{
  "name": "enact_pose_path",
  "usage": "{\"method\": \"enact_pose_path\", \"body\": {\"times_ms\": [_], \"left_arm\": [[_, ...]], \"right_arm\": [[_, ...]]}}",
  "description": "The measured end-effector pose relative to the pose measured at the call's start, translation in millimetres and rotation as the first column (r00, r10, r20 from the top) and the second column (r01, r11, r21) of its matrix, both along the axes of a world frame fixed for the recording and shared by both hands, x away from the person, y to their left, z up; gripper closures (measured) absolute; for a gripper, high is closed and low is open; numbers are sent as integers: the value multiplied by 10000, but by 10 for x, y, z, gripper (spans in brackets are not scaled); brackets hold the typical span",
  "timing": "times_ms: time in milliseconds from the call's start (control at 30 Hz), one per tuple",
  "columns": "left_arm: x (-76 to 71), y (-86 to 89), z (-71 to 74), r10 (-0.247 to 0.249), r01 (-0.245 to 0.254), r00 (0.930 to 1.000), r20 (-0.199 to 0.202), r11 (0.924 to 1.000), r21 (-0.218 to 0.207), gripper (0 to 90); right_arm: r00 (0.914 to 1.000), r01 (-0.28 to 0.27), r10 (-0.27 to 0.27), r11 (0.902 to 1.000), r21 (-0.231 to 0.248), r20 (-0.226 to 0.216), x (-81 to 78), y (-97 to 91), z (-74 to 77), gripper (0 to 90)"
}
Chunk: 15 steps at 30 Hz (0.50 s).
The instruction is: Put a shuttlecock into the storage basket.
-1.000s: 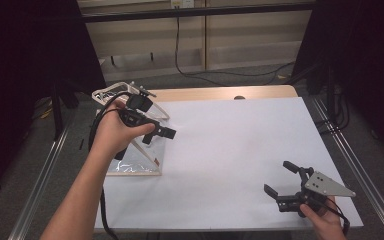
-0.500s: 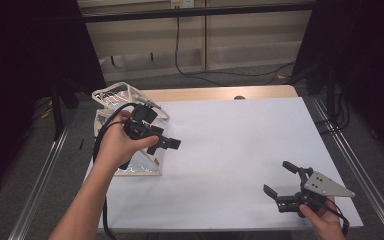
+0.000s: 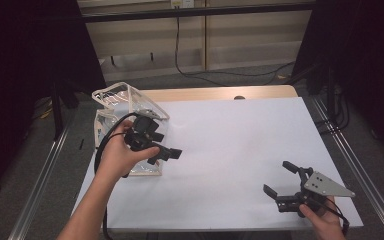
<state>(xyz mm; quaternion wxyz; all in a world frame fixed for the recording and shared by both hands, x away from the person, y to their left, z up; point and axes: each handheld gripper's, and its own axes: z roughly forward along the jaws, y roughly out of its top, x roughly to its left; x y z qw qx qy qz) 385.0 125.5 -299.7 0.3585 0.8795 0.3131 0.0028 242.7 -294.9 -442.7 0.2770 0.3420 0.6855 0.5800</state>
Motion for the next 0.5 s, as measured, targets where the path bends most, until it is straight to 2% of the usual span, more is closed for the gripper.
{"method": "enact_pose_path", "body": {"times_ms": [200,500], "left_arm": [[-53,5,-81,-176,176,9998,18,9998,134,97],[-134,29,-171,-498,497,9986,148,9987,86,74]], "right_arm": [[10000,-24,24,10000,17,12,-1,6,1,7],[10000,-25,25,10000,21,-8,-3,7,1,7]]}}
